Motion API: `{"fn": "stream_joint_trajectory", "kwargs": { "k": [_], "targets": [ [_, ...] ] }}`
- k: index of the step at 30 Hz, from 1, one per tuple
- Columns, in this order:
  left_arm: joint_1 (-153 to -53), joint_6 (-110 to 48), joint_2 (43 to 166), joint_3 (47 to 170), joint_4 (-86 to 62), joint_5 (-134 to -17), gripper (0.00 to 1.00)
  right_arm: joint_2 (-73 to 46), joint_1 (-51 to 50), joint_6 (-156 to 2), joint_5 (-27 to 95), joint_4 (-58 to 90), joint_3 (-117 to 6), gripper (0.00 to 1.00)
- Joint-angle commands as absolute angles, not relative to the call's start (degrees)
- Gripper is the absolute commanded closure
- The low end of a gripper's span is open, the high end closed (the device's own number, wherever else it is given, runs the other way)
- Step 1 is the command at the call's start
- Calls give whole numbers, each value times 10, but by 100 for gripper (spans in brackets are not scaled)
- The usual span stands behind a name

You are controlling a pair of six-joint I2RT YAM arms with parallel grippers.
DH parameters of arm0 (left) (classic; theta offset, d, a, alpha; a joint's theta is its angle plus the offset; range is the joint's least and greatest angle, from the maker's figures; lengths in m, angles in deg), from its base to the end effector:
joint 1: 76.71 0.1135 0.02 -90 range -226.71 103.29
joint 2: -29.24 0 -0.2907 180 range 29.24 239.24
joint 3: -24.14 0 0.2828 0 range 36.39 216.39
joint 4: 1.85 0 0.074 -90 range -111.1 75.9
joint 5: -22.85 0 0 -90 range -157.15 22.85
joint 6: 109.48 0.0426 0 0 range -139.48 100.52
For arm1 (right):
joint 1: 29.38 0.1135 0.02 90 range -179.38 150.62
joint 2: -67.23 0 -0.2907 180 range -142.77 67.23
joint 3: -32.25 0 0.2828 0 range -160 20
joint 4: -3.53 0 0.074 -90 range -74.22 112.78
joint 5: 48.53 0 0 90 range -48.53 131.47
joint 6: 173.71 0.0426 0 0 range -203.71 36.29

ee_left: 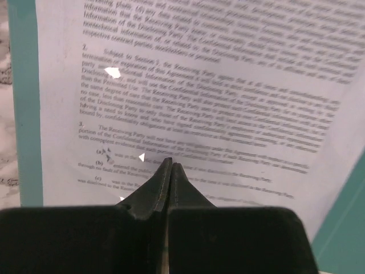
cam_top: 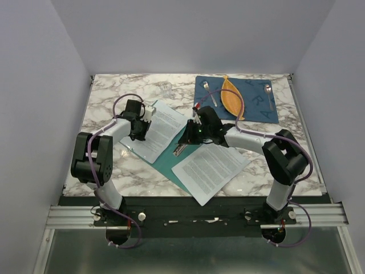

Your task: Put the files into the folder

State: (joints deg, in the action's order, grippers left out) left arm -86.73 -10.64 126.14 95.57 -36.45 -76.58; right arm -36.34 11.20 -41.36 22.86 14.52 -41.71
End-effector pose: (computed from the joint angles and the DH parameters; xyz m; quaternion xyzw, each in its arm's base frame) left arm 0.3613 -0.0709 0.1799 0.1787 0.9463 -0.0821 0.2565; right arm 0.3108 0.2841 0.1819 -0.0537 0.8975 0.3831 0.2117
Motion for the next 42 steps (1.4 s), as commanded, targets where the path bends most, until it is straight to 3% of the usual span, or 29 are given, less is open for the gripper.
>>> {"fn": "stream_joint_trajectory", "kwargs": {
  "k": [1, 9, 24, 33, 38, 42],
  "targets": [
    [-848, -72, 1280, 939, -349, -715, 97, -359, 70, -436, 283, 209, -473, 70],
    [-844, -55, 1266, 902, -384, -708, 98, -482, 48, -457, 295, 341, -633, 69],
    [-856, 33, 1133, 923, -661, -878, 100, -559, 51, -462, 228, 366, -661, 68],
    [-861, 12, 1097, 979, -654, -813, 100, -472, 52, -480, 221, 329, -640, 65],
    [-860, -61, 1141, 1049, -546, -776, 100, -379, 60, -495, 235, 245, -538, 53],
    [-860, -145, 1208, 1107, -515, -759, 100, -291, 88, -477, 240, 202, -448, 55]
  ]
}}
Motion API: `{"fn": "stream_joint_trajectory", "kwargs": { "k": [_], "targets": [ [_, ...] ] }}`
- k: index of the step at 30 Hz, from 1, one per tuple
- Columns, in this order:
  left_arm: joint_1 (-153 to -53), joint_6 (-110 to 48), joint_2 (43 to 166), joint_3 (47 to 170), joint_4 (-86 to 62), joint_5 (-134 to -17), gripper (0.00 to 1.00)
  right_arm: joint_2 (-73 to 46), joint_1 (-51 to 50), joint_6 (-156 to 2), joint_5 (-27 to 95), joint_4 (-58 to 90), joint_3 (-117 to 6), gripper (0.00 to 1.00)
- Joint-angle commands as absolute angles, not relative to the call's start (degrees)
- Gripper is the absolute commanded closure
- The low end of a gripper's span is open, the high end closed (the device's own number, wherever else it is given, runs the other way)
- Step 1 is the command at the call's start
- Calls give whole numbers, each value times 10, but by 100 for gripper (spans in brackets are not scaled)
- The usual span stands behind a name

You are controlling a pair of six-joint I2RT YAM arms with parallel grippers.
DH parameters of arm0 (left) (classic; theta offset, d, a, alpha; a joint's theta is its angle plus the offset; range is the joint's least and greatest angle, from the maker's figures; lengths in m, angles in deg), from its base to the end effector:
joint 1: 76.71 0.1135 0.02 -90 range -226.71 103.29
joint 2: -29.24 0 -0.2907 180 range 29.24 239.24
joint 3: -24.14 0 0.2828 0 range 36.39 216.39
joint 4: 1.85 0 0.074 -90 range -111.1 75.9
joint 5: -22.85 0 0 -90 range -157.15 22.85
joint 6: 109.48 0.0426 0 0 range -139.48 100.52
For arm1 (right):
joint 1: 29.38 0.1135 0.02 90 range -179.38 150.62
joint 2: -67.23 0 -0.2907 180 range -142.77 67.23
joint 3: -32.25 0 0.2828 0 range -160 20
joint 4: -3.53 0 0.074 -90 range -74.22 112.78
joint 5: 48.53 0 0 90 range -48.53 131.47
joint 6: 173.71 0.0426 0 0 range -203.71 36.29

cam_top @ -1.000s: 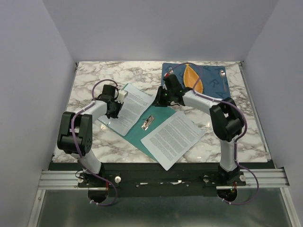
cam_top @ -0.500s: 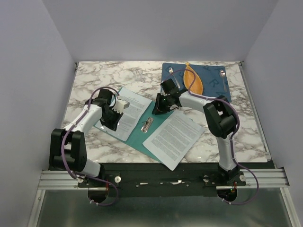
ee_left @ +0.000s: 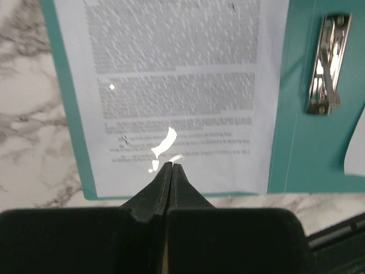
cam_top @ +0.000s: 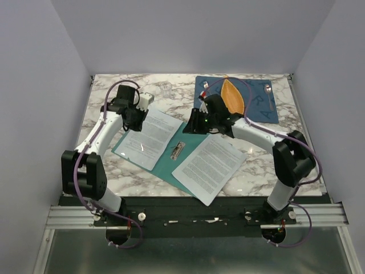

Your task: Put the files into the folder

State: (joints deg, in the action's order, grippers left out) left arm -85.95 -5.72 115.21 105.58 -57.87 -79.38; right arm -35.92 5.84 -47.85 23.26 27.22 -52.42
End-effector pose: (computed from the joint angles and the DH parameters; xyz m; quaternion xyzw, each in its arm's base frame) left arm 0.3325 -0.0632 0.2805 0.2183 0.9370 -0.0930 0.2566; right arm 0.3511 0.2642 0.2301 -0.0591 0.9030 0.3504 0.2416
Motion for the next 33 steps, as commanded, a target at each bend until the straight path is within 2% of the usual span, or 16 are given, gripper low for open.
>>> {"fn": "stream_joint_trajectory", "kwargs": {
  "k": [1, 4, 5, 8, 15, 22, 27, 33],
  "targets": [
    [-860, -153, 1229, 1111, -507, -759, 100, -281, 96, -455, 235, 183, -427, 57],
    [-865, -174, 1266, 1123, -486, -763, 100, -253, 138, -409, 248, 104, -342, 71],
    [-866, -178, 1275, 1126, -476, -759, 100, -251, 153, -402, 260, 81, -330, 79],
    [-868, -183, 1301, 1125, -458, -756, 100, -258, 207, -370, 298, 45, -307, 86],
    [-873, -168, 1333, 1113, -446, -734, 100, -321, 241, -308, 332, -30, -308, 90],
    [-875, -139, 1337, 1080, -445, -716, 100, -388, 241, -270, 384, -36, -361, 92],
    [-881, -106, 1331, 1047, -448, -694, 100, -376, 238, -261, 450, -31, -366, 92],
    [-882, -59, 1321, 1013, -457, -676, 100, -365, 205, -259, 462, -29, -366, 92]
  ]
}}
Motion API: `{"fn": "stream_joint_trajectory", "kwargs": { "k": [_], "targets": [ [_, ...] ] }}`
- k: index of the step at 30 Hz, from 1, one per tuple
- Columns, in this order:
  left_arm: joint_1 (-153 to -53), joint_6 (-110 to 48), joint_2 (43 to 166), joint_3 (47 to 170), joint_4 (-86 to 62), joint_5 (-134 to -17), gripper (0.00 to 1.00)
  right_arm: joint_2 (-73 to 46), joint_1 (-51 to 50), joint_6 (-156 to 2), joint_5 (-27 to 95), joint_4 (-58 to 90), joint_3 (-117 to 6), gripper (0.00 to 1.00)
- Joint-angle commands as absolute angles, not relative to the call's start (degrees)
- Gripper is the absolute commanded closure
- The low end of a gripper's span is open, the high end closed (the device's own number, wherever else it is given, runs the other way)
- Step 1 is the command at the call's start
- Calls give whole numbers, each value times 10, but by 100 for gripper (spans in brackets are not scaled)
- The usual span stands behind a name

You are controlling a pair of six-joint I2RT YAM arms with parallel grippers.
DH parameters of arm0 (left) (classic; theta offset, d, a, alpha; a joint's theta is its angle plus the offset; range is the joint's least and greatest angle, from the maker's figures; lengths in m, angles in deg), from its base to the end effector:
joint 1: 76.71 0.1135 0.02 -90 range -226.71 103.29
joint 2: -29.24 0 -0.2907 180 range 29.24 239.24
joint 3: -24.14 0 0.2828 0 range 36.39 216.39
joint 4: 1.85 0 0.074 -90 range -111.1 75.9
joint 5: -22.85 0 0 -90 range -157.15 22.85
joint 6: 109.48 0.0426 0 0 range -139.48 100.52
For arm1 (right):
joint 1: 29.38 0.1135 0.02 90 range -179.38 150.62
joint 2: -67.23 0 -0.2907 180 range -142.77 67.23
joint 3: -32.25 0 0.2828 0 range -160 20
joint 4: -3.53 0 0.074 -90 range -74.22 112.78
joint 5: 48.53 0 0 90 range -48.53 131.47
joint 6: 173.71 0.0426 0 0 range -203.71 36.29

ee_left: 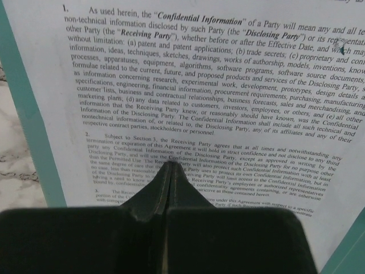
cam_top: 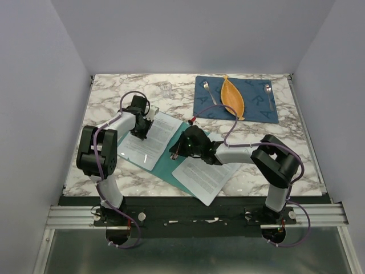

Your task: Put the files into the folder

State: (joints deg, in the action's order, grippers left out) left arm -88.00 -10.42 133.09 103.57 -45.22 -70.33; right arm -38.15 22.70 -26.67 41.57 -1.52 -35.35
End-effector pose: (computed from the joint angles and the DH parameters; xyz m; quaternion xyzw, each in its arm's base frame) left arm 0.3831 -0.0789 0.1709 0.1785 0.9645 -0.0310 0.1920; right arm 0.2574 0.3303 0.1575 0.0384 0.8768 0.3900 0.2785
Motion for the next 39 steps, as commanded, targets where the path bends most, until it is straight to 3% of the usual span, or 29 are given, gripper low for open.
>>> {"fn": "stream_joint_trajectory", "kwargs": {
  "k": [1, 17, 23, 26, 30, 39],
  "targets": [
    [-882, -54, 1315, 1007, -458, -676, 100, -364, 196, -256, 464, -29, -364, 92],
    [-886, 6, 1277, 948, -483, -643, 100, -388, 153, -236, 438, -36, -383, 91],
    [-886, 5, 1262, 936, -486, -645, 100, -353, 150, -260, 429, 32, -363, 92],
    [-886, 1, 1264, 936, -486, -643, 100, -323, 156, -246, 396, -25, -298, 99],
    [-886, 1, 1264, 934, -486, -643, 100, -315, 189, -229, 386, -79, -261, 99],
    [-886, -1, 1267, 940, -490, -638, 100, -383, 235, -200, 358, -136, -289, 99]
  ]
}}
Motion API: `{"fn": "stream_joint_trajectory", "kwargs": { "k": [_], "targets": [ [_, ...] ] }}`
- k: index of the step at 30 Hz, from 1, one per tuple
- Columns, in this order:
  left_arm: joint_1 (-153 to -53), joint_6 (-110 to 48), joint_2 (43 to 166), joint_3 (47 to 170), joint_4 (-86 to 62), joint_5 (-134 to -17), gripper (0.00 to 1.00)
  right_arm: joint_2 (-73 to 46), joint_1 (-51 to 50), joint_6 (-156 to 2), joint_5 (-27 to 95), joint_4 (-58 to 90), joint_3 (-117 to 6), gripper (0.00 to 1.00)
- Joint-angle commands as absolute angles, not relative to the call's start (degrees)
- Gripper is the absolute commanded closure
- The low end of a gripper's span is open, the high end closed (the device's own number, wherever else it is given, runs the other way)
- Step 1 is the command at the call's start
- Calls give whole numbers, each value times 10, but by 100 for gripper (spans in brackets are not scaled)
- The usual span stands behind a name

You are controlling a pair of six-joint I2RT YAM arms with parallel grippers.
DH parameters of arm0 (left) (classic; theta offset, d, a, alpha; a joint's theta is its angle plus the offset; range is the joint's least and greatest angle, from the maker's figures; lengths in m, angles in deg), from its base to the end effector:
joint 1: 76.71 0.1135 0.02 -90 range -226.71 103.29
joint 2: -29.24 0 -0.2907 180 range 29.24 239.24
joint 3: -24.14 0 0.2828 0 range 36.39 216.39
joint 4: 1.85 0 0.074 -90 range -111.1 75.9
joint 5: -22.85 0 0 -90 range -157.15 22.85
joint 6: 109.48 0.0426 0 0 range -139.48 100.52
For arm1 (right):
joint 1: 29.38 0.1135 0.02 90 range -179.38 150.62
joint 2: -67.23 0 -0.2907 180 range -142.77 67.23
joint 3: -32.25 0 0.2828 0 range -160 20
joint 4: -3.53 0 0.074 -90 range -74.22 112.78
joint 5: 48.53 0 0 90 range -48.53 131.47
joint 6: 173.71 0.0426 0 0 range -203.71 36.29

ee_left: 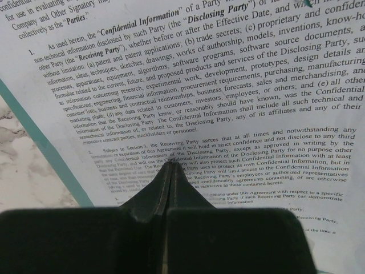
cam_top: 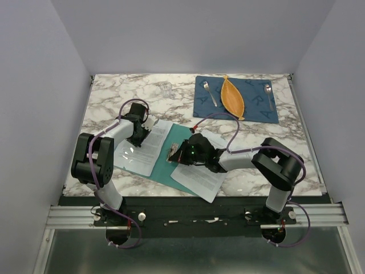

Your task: Put the files into the folder

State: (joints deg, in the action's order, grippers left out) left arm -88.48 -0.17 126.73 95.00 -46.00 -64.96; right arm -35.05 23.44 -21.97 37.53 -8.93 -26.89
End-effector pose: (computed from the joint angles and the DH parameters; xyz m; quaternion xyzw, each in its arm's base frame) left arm 0.3421 -0.0696 0.1649 0.2610 0.9506 0.0298 0.1653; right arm 0.2324 0.3112 0.1447 0.0506 0.8672 0.4322 0.2422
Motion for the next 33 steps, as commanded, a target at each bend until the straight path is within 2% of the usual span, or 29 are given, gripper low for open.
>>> {"fn": "stream_joint_trajectory", "kwargs": {
  "k": [1, 17, 33],
  "targets": [
    [-886, -1, 1266, 940, -492, -637, 100, -389, 237, -201, 357, -131, -303, 99],
    [-886, -5, 1255, 943, -500, -641, 100, -439, 238, -149, 426, -135, -368, 99],
    [-885, 7, 1241, 928, -493, -626, 100, -461, 179, -125, 417, -122, -409, 99]
  ]
}}
